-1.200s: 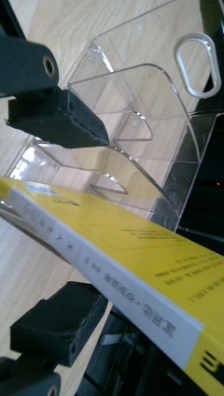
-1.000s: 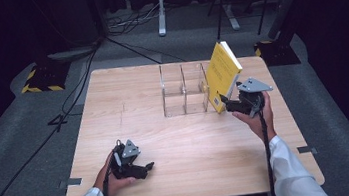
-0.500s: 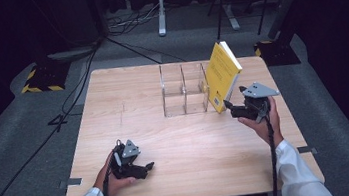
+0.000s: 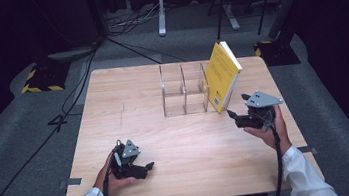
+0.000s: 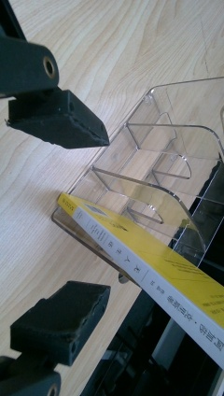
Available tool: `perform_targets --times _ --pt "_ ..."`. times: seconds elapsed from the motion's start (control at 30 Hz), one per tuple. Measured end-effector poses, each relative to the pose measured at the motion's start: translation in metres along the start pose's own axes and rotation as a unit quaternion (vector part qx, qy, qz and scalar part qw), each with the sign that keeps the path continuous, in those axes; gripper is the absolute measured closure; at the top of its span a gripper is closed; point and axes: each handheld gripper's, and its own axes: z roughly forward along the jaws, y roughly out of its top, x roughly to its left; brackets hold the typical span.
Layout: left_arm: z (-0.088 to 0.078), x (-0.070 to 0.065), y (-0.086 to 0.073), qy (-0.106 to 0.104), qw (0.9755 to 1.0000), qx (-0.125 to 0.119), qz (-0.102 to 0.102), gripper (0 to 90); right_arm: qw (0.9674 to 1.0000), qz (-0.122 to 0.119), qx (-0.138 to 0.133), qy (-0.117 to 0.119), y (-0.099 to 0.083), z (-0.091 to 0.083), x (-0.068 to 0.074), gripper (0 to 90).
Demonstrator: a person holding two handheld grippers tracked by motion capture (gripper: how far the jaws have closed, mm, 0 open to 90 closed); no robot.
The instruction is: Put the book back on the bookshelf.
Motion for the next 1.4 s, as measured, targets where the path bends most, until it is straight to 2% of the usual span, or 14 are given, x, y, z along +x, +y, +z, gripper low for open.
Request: perform_targets --times 0.2,0.4,0.83,0.93,1.17,1.27,1.4 --pt "0.0 0.0 0.0 0.0 1.0 0.0 0.001 15.9 0.9998 -0.012 0.008 0.017 -0.007 -0.004 0.004 23.9" --pt "0.0 0.0 0.0 0.0 1.0 0.0 0.0 15.9 0.9994 -0.02 0.015 0.023 -0.015 -0.009 0.006 23.7" --pt "0.0 0.0 0.0 0.0 1.0 0.0 0.0 15.9 0.9966 -0.048 0.043 0.051 -0.043 -0.016 0.01 23.4" --pt "0.0 0.0 0.0 0.0 1.0 0.0 0.0 15.9 0.9962 -0.045 0.049 0.055 -0.049 -0.017 0.01 23.4" --pt "0.0 0.0 0.0 0.0 1.0 0.0 0.0 15.9 0.9954 -0.048 0.069 0.045 -0.071 -0.02 0.01 23.2" --pt "0.0 0.0 0.0 0.0 1.0 0.0 0.0 15.9 0.9962 -0.037 0.067 0.041 -0.082 -0.023 0.007 23.4" --pt "0.0 0.0 0.0 0.001 1.0 0.0 0.0 16.0 0.9958 -0.034 0.074 0.04 -0.094 -0.027 0.003 23.3"
